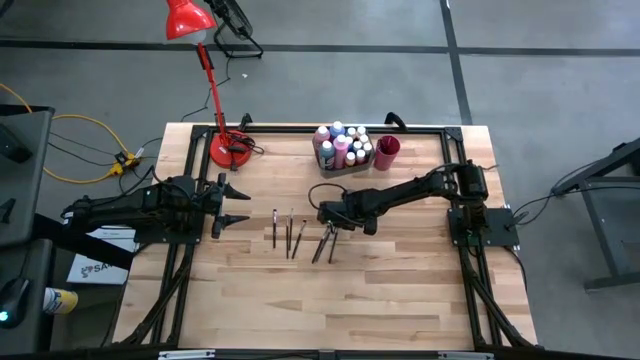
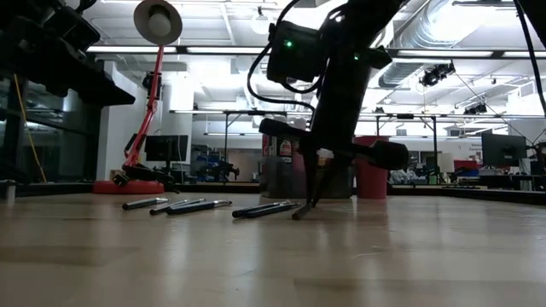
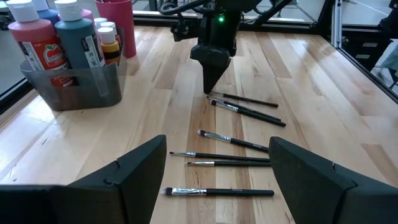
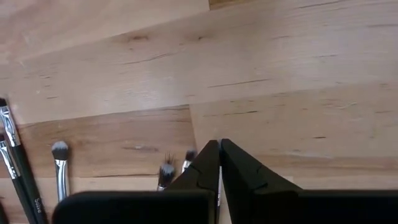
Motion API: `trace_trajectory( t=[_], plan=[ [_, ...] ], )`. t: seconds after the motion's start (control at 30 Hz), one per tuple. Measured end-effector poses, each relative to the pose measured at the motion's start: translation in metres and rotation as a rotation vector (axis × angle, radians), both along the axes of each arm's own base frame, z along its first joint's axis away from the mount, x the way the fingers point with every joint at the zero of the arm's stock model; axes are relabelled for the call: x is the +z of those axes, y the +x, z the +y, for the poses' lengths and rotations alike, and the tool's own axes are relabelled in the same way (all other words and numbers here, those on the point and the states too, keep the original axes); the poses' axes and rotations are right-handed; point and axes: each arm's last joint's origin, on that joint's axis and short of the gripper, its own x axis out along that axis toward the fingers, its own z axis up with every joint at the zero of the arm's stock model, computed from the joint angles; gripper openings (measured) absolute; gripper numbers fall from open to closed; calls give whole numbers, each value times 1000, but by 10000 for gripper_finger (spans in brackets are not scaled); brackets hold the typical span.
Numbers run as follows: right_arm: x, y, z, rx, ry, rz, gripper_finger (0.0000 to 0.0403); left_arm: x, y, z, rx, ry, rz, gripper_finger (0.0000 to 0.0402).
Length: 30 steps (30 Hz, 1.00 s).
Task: Pick & Place Paint Supplies
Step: Put the black paintbrush into the red cup
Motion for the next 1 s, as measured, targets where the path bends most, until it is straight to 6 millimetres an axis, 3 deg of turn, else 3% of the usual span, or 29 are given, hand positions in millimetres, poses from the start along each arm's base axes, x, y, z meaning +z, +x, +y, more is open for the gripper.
trace_trajectory(
  t=[0.17, 0.5, 0.77, 1.0],
  plan=[
    [15, -11, -2, -15, -76, 39, 4, 0, 0, 0, 0, 0, 0, 277],
    [87, -47, -10, -27, -308, 23, 4, 0, 0, 0, 0, 0, 2, 277],
    [155, -95, -20, -2, -689, 28, 4, 0, 0, 0, 0, 0, 1, 277],
    [184, -125, -46, -2, -974, 195, 4, 1, 0, 0, 8, 20, -8, 277]
  ],
)
